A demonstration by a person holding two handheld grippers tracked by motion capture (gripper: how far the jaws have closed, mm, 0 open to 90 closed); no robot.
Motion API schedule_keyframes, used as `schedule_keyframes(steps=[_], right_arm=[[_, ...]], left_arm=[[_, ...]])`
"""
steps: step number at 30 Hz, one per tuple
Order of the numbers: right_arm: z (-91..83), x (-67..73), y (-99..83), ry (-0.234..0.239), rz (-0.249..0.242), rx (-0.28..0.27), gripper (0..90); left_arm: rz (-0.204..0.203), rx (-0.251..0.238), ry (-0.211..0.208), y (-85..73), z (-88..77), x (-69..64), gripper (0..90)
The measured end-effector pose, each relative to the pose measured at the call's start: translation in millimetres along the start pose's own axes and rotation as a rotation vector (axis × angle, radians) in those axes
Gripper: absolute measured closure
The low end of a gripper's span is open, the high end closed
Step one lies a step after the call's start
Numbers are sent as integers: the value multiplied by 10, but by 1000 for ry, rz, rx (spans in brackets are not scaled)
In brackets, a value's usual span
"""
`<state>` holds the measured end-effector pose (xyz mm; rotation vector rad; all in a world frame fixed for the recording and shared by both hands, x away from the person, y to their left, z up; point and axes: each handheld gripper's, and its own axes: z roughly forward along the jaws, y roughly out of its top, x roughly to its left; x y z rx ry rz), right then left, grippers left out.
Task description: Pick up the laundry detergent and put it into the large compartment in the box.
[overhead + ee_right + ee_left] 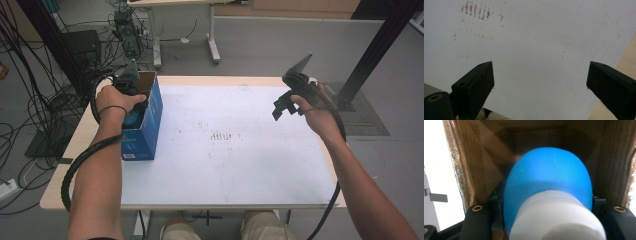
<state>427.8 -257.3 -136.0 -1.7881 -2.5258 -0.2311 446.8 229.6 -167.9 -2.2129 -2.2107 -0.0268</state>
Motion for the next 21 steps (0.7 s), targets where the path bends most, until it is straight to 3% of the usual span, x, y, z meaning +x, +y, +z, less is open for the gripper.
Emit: schedule_keyframes(steps=[21], right_arm=[[4, 5, 3, -1, -2, 0, 74]], left_arm=[[3, 3, -1, 9, -1, 8, 368]])
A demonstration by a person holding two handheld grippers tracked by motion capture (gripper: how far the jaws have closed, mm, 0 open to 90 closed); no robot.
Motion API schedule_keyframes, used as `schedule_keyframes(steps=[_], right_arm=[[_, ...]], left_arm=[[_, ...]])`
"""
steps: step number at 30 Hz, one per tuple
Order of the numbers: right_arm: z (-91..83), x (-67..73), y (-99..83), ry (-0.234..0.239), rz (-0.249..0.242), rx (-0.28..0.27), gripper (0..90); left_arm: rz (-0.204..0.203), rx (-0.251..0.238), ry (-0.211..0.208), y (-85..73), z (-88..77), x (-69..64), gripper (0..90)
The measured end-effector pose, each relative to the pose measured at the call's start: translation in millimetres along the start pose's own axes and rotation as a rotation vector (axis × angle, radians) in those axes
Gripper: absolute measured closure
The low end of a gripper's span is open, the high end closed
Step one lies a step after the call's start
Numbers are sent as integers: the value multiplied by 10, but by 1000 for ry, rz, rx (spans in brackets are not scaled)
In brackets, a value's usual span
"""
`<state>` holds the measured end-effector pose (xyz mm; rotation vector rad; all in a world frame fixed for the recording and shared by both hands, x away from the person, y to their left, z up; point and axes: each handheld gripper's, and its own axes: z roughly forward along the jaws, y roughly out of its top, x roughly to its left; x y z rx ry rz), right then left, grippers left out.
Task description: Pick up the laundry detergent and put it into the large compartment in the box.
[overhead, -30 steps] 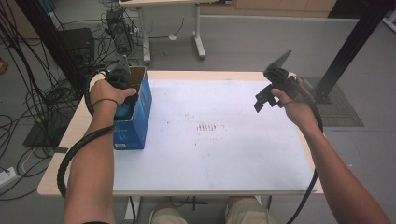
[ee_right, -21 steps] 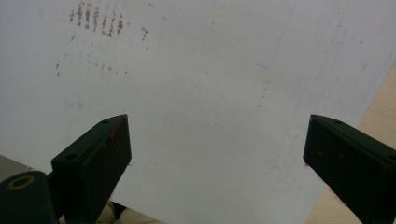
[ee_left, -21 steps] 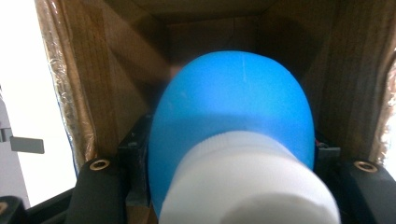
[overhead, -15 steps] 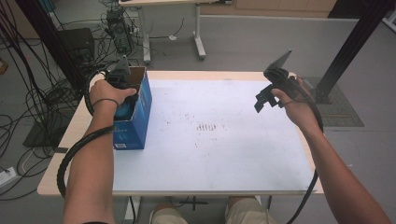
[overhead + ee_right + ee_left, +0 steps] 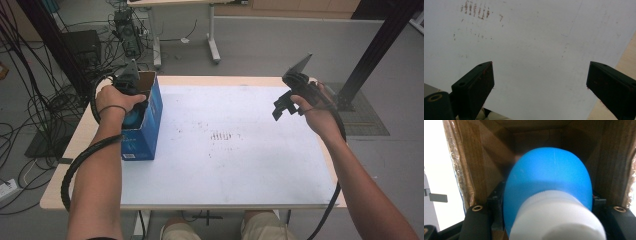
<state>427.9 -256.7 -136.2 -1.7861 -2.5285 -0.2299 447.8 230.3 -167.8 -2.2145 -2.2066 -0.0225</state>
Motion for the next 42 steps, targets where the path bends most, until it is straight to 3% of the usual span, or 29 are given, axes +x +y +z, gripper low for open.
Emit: schedule_keyframes(steps=[13, 20, 33, 42], right_arm=[[1, -13, -10, -1, 1, -1, 74], [-2, 24, -6, -10, -4, -2, 74], [-31, 81, -2, -13, -13, -7, 74], [-43, 125, 13, -15, -21, -5, 74]], left_arm=[[-1, 3, -1, 8, -2, -3, 367], [-20, -14, -17, -27, -71, 56, 331], [-25, -55, -28, -150, -322, 99, 288], [-8, -118, -54, -359, -739, 156, 233]])
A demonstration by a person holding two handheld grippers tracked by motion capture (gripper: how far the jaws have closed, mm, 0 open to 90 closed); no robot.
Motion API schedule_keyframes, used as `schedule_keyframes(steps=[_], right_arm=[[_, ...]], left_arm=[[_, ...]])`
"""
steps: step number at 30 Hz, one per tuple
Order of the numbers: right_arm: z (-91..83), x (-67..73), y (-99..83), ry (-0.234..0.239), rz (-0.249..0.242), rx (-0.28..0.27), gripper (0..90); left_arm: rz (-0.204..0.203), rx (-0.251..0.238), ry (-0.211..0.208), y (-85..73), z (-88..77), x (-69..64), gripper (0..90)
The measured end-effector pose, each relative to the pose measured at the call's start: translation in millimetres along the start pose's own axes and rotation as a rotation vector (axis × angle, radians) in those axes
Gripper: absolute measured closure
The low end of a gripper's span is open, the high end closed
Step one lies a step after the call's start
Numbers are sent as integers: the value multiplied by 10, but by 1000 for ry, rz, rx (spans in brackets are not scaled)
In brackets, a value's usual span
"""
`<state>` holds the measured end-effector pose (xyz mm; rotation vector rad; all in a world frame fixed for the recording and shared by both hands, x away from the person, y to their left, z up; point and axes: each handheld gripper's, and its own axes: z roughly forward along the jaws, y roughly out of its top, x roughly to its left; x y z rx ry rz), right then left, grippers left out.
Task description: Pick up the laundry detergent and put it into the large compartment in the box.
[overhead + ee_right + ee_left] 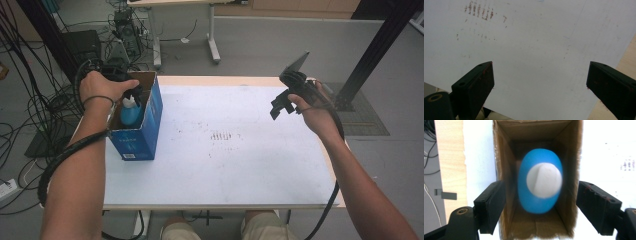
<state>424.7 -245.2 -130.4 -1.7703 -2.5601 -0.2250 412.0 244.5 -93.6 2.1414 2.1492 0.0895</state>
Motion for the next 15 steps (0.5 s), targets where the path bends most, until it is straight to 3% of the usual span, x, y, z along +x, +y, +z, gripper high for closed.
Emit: schedule_keyframes(steps=[6, 15], right_arm=[[22, -3, 16, -1, 6, 4, 75], [-39, 45, 68, -3, 3, -5, 74]], left_arm=[[50, -30, -15, -118, -273, -102, 187], [154, -48, -36, -257, -506, -421, 140]])
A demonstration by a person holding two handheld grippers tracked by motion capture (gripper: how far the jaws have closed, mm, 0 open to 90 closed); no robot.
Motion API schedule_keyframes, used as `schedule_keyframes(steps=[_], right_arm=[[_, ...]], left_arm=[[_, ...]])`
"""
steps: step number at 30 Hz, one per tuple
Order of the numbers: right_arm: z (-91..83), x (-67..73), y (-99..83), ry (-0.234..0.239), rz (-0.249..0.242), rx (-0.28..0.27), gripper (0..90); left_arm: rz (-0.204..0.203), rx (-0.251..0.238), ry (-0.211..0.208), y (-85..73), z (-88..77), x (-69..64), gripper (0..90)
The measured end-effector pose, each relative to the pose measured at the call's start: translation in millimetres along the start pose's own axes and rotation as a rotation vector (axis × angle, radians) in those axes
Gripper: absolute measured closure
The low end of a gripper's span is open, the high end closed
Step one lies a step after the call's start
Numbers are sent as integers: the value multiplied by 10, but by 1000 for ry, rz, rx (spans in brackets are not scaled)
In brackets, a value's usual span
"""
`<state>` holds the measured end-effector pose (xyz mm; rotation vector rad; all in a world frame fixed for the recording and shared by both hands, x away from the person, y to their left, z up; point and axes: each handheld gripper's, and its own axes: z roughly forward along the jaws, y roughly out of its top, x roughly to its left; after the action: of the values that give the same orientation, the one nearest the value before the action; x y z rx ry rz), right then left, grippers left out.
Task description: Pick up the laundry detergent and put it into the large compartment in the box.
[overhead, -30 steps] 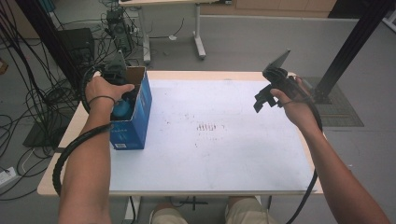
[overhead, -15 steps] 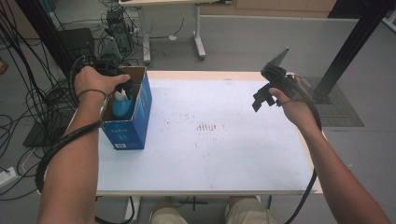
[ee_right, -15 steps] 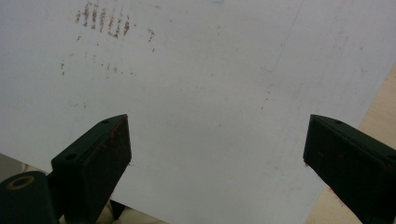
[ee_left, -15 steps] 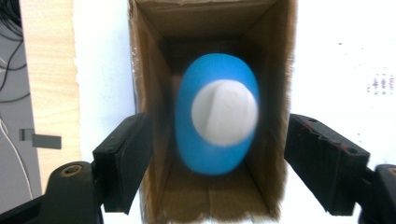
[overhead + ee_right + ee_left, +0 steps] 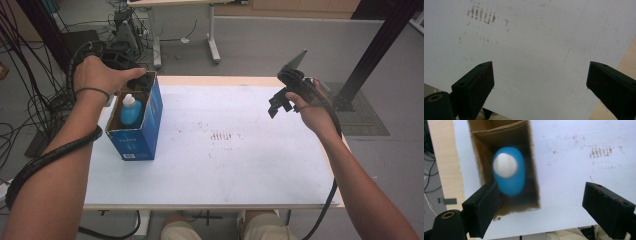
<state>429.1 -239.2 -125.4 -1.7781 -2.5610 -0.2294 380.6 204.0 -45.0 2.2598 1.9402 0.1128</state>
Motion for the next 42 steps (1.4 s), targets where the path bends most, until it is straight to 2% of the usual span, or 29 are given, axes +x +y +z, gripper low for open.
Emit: schedule_keyframes(steps=[6, 18, 24, 27, 31, 34, 42], right_arm=[[-22, 14, 49, 0, -1, -2, 75], [11, -83, 89, 1, 14, 8, 74], [8, -106, 103, -2, 25, 14, 74], [8, -109, 110, -1, 30, 17, 74], [25, -100, 126, -1, 31, 23, 75], [27, -92, 127, 0, 28, 22, 75], [20, -93, 139, 0, 28, 21, 74]], left_arm=[[88, 0, -14, 18, -22, -282, 128], [269, 32, -67, 72, 111, -893, 124], [321, 25, -87, 116, 114, -1158, 124], [340, 20, -107, 136, 117, -1250, 124], [365, 28, -108, 172, 128, -1381, 124], [375, 29, -107, 188, 138, -1433, 123], [374, 32, -114, 225, 172, -1459, 124]])
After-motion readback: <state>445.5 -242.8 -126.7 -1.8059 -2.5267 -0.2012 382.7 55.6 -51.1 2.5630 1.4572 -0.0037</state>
